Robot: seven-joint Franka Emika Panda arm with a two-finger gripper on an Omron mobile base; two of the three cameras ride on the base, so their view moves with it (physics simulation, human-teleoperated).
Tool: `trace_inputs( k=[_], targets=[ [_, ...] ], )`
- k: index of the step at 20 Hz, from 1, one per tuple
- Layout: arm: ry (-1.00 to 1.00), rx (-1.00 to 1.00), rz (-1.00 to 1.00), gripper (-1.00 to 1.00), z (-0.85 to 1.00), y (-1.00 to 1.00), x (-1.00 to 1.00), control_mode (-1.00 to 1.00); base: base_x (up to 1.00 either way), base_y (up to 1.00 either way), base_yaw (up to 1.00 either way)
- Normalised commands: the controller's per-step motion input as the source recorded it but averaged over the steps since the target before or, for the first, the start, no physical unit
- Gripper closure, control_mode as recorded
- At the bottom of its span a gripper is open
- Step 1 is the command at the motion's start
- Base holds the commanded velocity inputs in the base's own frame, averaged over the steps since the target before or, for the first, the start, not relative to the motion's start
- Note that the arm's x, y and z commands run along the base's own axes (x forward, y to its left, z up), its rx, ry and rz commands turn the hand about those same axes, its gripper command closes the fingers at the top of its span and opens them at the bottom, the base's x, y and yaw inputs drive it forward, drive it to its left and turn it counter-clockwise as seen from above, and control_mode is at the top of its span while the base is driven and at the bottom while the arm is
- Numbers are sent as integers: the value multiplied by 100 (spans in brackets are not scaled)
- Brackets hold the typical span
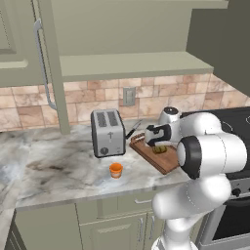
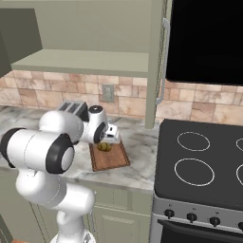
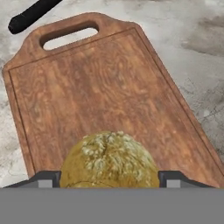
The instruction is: Pick the bread, place it on the cutting board, pick the jam, place it on the counter, and close the cabinet.
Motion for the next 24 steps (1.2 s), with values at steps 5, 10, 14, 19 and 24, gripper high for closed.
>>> trace_inputs(
  k=[5, 10, 14, 19, 24],
  targets=[
    [1, 0, 0, 100, -13, 0, 10, -100, 0, 0, 0],
    [1, 0, 0, -100, -9, 0, 1, -100, 0, 0, 0],
    [0, 0, 0, -100, 0, 0, 0, -100, 0, 0, 0],
    [-4, 0, 0, -100, 0, -2, -9, -100, 0, 0, 0],
    [-14, 0, 1, -100, 4, -6, -17, -100, 0, 0, 0]
  ],
)
